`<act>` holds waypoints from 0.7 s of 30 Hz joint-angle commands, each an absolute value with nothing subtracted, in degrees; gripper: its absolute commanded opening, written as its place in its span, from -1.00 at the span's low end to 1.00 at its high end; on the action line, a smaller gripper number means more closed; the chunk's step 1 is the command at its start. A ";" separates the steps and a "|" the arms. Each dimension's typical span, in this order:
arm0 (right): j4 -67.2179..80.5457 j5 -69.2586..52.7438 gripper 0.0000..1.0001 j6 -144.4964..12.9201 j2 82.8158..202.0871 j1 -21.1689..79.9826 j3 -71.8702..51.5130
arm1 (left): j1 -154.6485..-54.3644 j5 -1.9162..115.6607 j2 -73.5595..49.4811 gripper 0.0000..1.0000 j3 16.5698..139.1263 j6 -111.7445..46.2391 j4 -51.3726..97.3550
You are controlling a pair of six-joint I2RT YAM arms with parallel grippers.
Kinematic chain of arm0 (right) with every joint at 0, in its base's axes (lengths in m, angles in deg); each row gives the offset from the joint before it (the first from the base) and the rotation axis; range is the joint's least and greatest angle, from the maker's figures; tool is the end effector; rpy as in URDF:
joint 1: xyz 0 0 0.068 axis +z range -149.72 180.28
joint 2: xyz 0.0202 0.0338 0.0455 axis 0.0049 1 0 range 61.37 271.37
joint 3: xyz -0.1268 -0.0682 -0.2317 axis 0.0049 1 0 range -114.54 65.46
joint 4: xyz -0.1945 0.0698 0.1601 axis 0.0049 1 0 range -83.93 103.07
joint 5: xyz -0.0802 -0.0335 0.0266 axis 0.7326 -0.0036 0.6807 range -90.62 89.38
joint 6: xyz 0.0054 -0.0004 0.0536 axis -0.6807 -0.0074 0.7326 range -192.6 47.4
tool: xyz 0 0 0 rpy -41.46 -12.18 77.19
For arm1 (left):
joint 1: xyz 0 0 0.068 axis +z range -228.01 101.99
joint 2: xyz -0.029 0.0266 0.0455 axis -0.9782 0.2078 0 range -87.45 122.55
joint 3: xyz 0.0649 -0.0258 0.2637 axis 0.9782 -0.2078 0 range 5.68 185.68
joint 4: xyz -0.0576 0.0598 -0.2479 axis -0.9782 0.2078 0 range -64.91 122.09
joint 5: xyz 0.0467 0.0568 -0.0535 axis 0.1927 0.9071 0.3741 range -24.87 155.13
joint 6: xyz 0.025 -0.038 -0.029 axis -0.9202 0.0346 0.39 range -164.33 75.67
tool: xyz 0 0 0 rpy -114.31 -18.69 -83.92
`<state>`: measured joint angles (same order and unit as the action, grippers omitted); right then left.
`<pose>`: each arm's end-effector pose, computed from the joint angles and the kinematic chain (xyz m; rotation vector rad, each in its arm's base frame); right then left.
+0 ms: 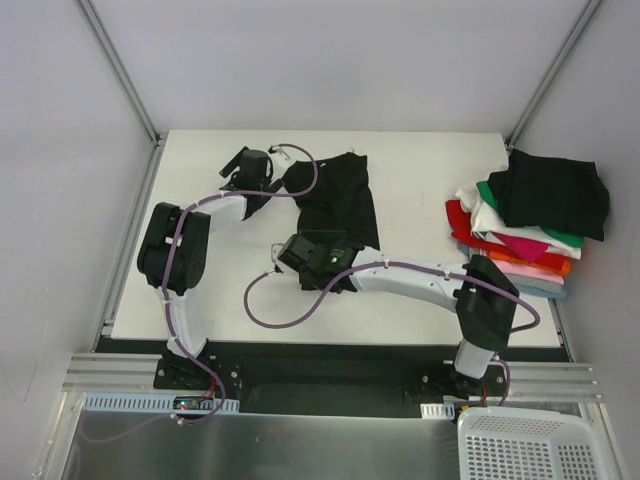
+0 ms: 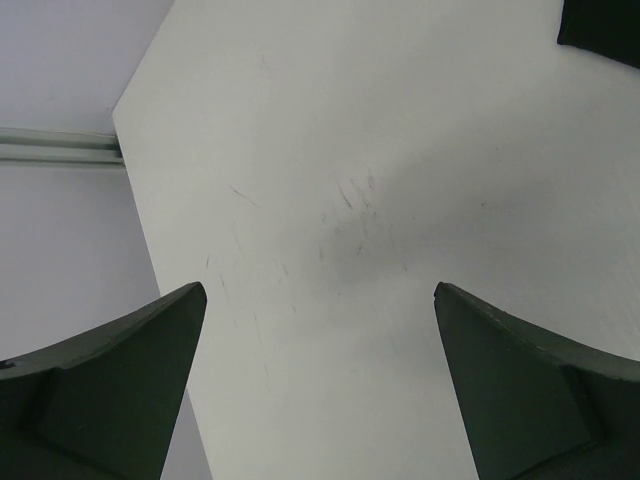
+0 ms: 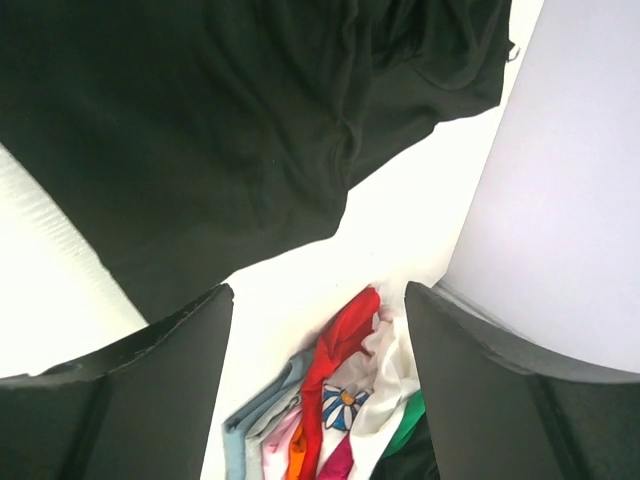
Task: Fold and stack the t-shirts
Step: Fold the tshirt
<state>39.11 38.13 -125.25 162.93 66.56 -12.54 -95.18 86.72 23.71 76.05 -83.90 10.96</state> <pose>0.1722 0.3366 0.2443 -1.9308 1.4318 -0.7495 0.4202 -0.1162 0.1970 0.7596 1.9128 0.6272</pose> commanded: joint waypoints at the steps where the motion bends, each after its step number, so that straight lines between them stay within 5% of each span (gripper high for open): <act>1: 43.42 36.84 0.47 -118.49 158.67 67.25 -11.10 | -95.14 87.72 20.13 0.98 76.61 -82.13 11.30; 21: 40.08 25.31 0.51 -115.67 163.58 67.61 -3.01 | -96.55 87.72 21.28 0.98 75.82 -82.13 11.56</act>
<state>41.09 28.14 -116.74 162.38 67.72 -3.16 -96.05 86.83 22.99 76.03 -83.64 11.71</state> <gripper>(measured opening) 0.753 0.993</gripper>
